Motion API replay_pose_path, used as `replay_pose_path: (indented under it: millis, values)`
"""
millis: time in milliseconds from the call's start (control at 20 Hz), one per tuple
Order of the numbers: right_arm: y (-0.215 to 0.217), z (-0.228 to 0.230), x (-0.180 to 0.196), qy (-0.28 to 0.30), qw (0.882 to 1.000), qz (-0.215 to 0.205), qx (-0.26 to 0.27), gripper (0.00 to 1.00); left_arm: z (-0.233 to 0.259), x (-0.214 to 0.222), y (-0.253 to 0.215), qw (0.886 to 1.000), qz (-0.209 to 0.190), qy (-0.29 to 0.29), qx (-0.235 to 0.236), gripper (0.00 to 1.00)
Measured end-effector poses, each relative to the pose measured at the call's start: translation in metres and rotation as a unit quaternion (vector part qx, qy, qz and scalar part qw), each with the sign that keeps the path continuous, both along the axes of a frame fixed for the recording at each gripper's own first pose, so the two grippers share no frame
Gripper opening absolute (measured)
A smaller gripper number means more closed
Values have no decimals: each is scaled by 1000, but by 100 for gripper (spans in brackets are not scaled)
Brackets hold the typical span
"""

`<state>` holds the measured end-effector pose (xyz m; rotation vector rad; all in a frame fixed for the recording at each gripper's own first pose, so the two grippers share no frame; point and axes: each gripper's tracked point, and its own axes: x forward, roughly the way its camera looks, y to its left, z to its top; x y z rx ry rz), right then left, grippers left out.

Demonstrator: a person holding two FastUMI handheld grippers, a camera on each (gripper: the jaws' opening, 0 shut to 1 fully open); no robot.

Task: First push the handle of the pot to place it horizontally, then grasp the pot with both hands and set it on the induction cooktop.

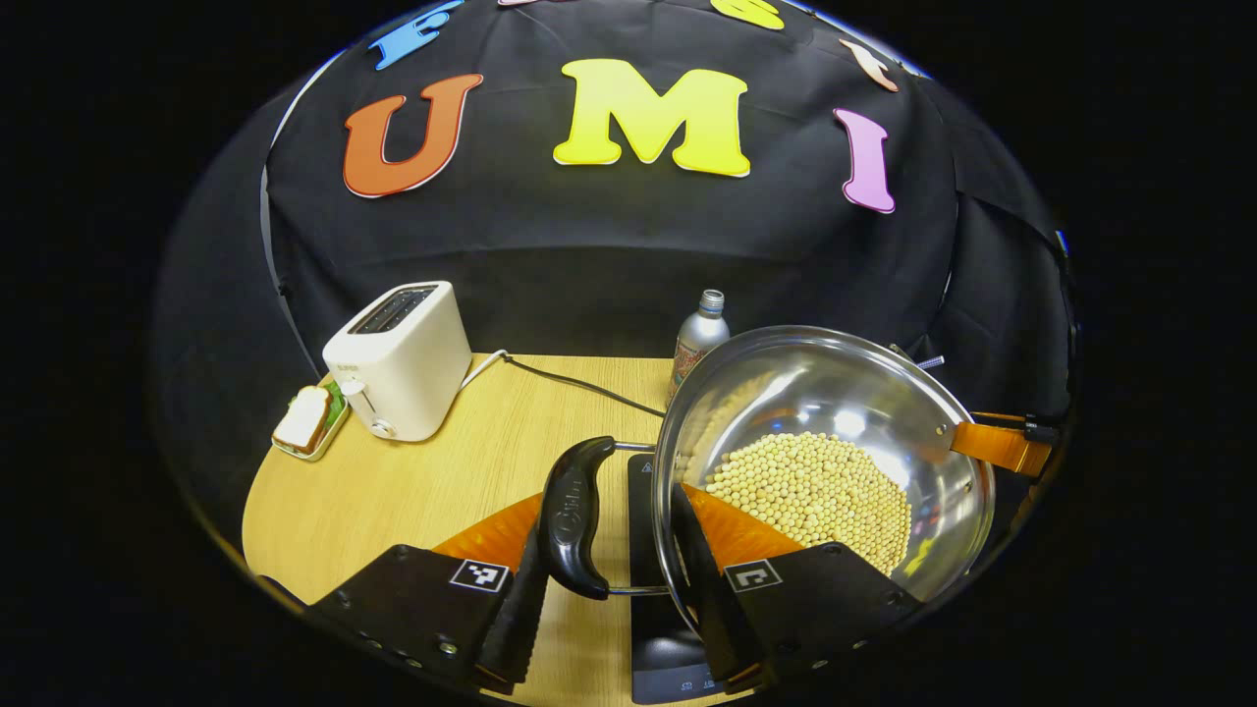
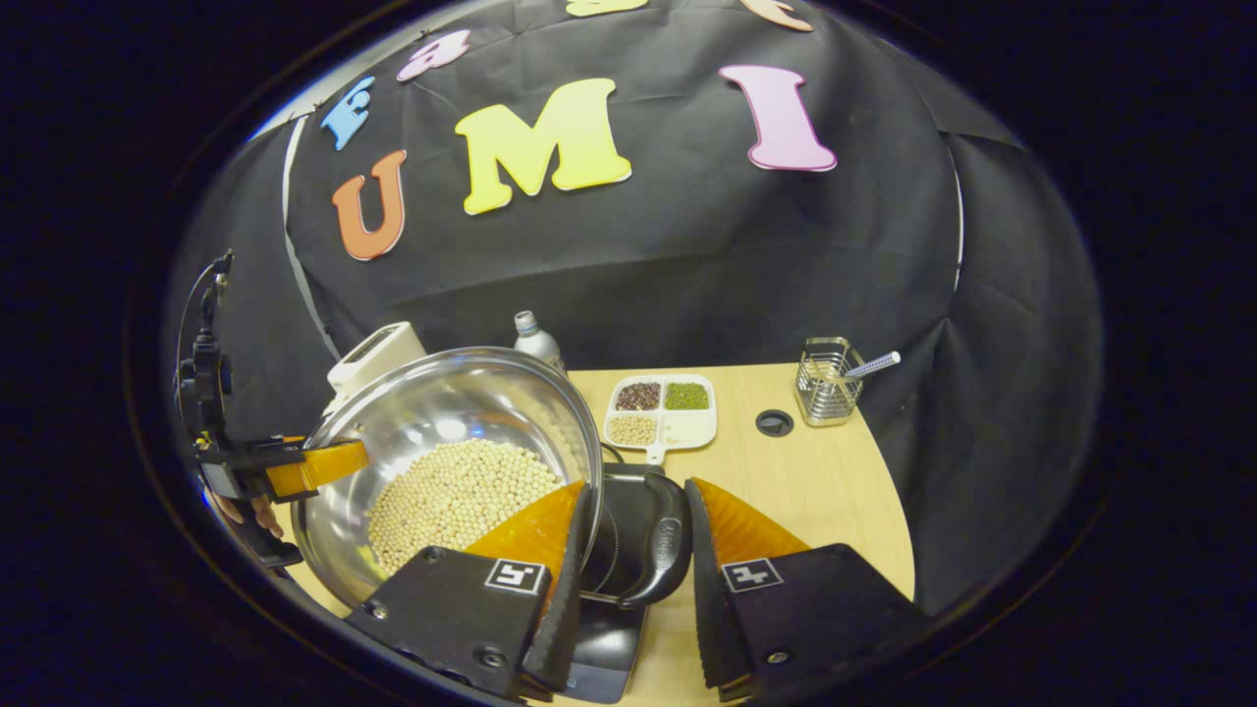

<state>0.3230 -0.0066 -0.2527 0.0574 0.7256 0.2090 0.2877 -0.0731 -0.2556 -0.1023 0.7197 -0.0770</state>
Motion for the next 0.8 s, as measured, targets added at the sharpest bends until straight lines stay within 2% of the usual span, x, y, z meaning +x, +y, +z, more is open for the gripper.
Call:
replay_pose_path:
  millis: [300, 400, 500, 550, 650, 700, 750, 800]
  values:
    - [-8, -42, 11, 15, 1000, -10, -3, 49, -46, 13, -6, 1000, 2, 3, 3, 65]
    - [-9, -55, 10, 24, 1000, -10, -9, 52, -62, 12, -10, 1000, 2, 21, -6, 65]
    - [-12, -73, 7, 41, 999, -6, -19, 49, -77, 7, -13, 999, -2, 39, -8, 65]
    - [-12, -67, 13, 20, 1000, -11, -6, 52, -71, 11, -13, 1000, -1, 24, -8, 65]
    - [-13, -72, 10, 20, 1000, -12, -3, 54, -78, 9, -11, 1000, -1, 23, -8, 64]
    - [-13, -72, 9, 17, 1000, -12, -5, 56, -75, 9, -11, 1000, 1, 16, -11, 66]
    - [-14, -71, 9, 15, 1000, -13, -6, 58, -77, 8, -12, 1000, 1, 23, -14, 76]
    - [-14, -71, 8, 13, 1000, -18, -7, 60, -77, 8, -12, 1000, 7, 22, -20, 67]
